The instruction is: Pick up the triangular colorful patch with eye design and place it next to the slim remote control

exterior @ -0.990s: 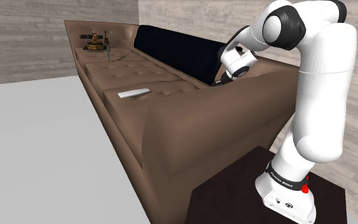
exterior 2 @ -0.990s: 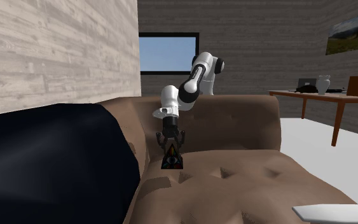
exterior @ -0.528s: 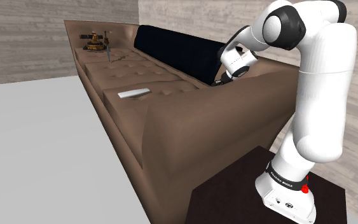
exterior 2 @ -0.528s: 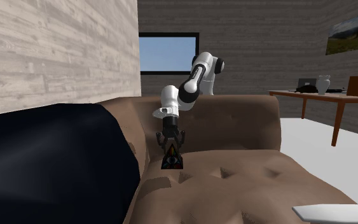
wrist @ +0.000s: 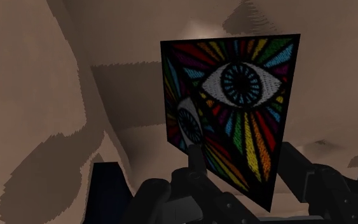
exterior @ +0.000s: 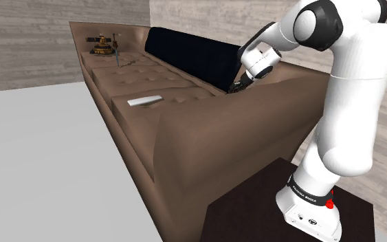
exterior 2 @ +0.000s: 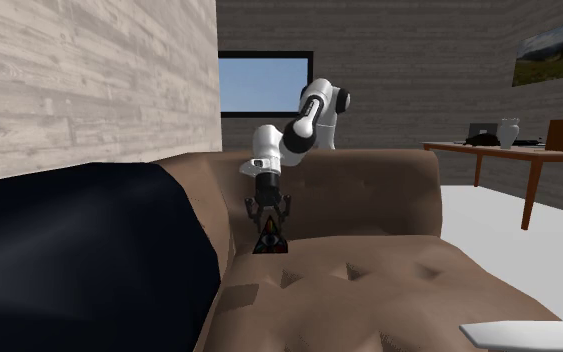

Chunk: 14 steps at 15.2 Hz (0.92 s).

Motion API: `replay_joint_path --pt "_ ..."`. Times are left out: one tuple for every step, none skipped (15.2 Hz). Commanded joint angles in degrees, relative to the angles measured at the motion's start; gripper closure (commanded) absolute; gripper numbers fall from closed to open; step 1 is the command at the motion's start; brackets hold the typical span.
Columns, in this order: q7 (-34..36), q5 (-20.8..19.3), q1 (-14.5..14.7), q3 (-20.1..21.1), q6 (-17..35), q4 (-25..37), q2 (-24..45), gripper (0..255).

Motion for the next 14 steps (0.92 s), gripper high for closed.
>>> replay_joint_path --pt "2.3 -2.7 0.9 -0.9 0.0 -0.1 -1.3 255" --pt "3.4 -4.2 1.4 -1.4 0.0 -0.1 -2.0 255" --pt "4.6 -5.6 1.9 -1.9 -0.1 -0.2 -2.7 255" --pt "5.8 -7.1 2.3 -2.4 -0.1 -0.2 -3.4 255" --pt "7.0 -8.6 2.7 -2.9 -0.2 -0.2 -4.1 255" --pt "8.3 -10.1 3.2 -3.4 -0.2 -0.2 -4.8 255" --pt "9.5 -11.6 3.6 -3.8 -0.3 -0.2 -5.5 255" --pt "10.7 -13.2 4.0 -4.2 -0.4 -0.1 -6.2 255" --pt "12.0 -14.8 4.4 -4.7 -0.5 -0.1 -6.9 255" --pt "13.3 -16.3 4.8 -5.1 -0.6 0.0 -7.6 255" --pt "14.5 -17.9 5.2 -5.4 -0.8 0.0 -8.3 255" --pt "15.8 -19.5 5.5 -5.7 -0.9 0.1 -9.1 255" --pt "17.1 -21.1 5.8 -6.0 -1.1 0.2 -9.8 255" --pt "18.4 -22.7 6.0 -6.3 -1.3 0.3 -10.5 255"
